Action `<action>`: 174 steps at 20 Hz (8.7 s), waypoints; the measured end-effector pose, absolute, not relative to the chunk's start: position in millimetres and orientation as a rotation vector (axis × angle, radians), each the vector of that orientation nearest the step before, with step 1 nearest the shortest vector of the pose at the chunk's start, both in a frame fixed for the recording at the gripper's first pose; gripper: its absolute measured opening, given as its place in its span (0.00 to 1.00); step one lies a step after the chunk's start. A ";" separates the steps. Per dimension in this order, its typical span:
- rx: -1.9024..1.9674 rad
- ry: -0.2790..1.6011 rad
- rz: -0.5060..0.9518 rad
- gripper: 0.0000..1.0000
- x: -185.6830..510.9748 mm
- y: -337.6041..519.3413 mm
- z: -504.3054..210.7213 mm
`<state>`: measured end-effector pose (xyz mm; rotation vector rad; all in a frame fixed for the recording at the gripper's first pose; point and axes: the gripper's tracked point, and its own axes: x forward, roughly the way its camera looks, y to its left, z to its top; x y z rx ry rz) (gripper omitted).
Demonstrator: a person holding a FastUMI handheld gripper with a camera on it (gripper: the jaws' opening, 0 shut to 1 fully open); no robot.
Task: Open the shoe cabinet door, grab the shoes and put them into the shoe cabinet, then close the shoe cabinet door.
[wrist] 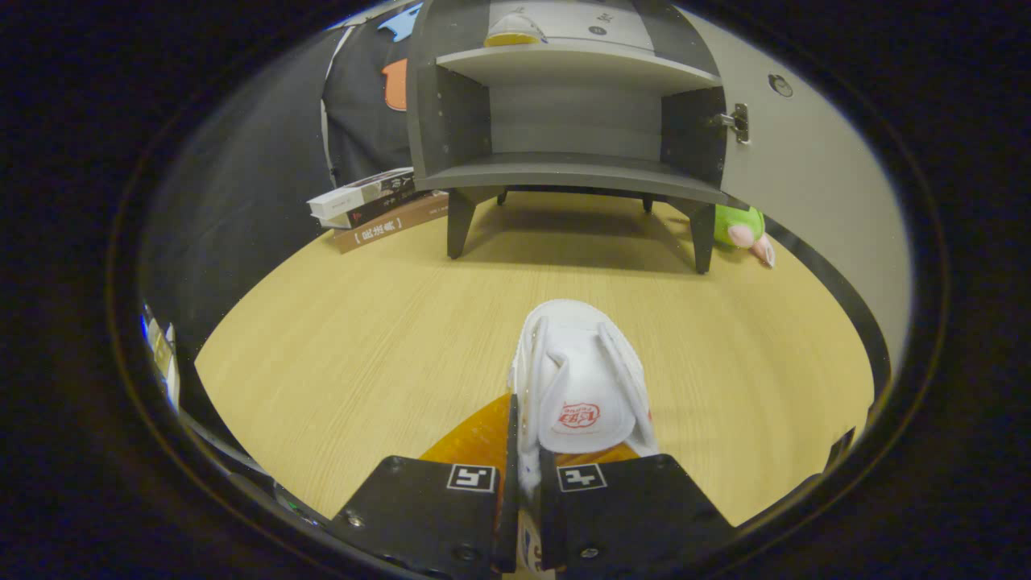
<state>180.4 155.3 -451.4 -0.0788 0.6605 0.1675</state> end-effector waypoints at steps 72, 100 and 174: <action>-0.123 0.334 0.043 0.84 432.1 121.3 -36.4; 0.041 0.018 0.071 1.00 10.7 75.7 99.4; -0.012 0.124 0.257 0.99 78.6 137.5 41.5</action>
